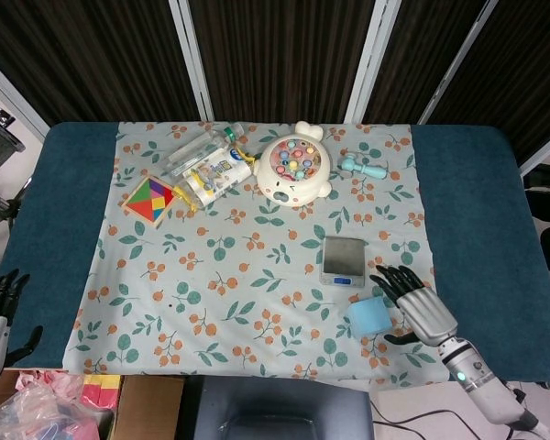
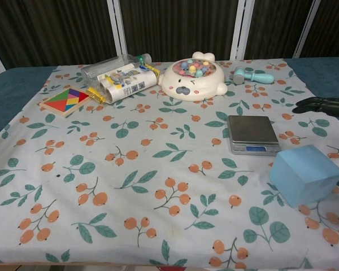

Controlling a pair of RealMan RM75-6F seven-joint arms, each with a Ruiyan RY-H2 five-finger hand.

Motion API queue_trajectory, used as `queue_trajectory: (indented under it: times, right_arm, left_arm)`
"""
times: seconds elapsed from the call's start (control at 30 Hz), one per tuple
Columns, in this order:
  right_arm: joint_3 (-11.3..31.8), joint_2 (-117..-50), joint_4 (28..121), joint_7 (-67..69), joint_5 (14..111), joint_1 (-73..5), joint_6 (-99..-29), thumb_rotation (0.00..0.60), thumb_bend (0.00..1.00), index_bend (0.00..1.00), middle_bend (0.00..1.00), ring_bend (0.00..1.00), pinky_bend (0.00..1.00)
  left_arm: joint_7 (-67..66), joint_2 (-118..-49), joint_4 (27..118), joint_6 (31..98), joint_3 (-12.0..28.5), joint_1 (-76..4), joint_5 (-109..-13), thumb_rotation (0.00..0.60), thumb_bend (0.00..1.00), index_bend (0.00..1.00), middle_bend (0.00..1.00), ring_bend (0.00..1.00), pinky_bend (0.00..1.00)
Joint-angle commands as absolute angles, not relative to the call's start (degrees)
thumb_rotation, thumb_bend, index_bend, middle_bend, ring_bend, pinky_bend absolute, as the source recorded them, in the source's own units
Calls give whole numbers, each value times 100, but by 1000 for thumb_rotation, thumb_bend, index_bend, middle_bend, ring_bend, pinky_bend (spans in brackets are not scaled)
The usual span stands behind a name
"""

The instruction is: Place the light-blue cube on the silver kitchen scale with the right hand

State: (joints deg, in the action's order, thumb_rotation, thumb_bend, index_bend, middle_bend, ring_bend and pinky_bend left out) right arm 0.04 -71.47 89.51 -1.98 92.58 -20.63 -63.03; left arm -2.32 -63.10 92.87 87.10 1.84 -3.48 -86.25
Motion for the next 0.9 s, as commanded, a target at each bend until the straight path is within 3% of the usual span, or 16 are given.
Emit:
queue_trajectory:
  times: [0.03, 0.2, 0.3, 0.53, 0.63, 0.73, 0.9]
  right_arm:
    - [20, -7235, 8957, -65, 9194, -2255, -6020, 600, 118, 102, 103, 99, 239]
    - [11, -7396, 8874, -34, 9088, -2460, -5714, 600, 120, 175, 197, 189, 316]
    - [9, -7490, 8807, -44, 9031, -2520, -5649, 600, 123, 272, 273, 292, 405]
    - [39, -7677, 8668, -425, 8814, -2498, -5737, 600, 124, 643, 572, 626, 714]
    - [92, -7776, 8601, -605, 8729, -2447, -5899, 600, 124, 773, 662, 714, 787]
    - [163, -7847, 8559, -620, 8704, -2395, -6128, 600, 124, 828, 695, 745, 813]
    - [383, -7835, 8593, -435, 8671, -2371, -6488, 600, 124, 831, 695, 745, 814]
  left_arm:
    - [-197, -6303, 9279, 8722, 184, -338, -8627, 600, 340, 47, 0, 3, 344]
    - [-126, -6282, 9269, 8735, 186, -327, -8636, 600, 340, 47, 0, 4, 344]
    - [-97, -6277, 9262, 8766, 181, -310, -8655, 600, 339, 47, 0, 4, 344]
    - [-38, -6270, 9247, 8779, 180, -298, -8669, 600, 339, 47, 0, 3, 344]
    - [-42, -6264, 9259, 8763, 176, -302, -8672, 600, 339, 47, 0, 3, 344]
    - [-54, -6265, 9258, 8718, 177, -317, -8653, 600, 339, 47, 0, 3, 344]
    - [-82, -6269, 9268, 8695, 175, -327, -8654, 600, 339, 47, 0, 4, 344]
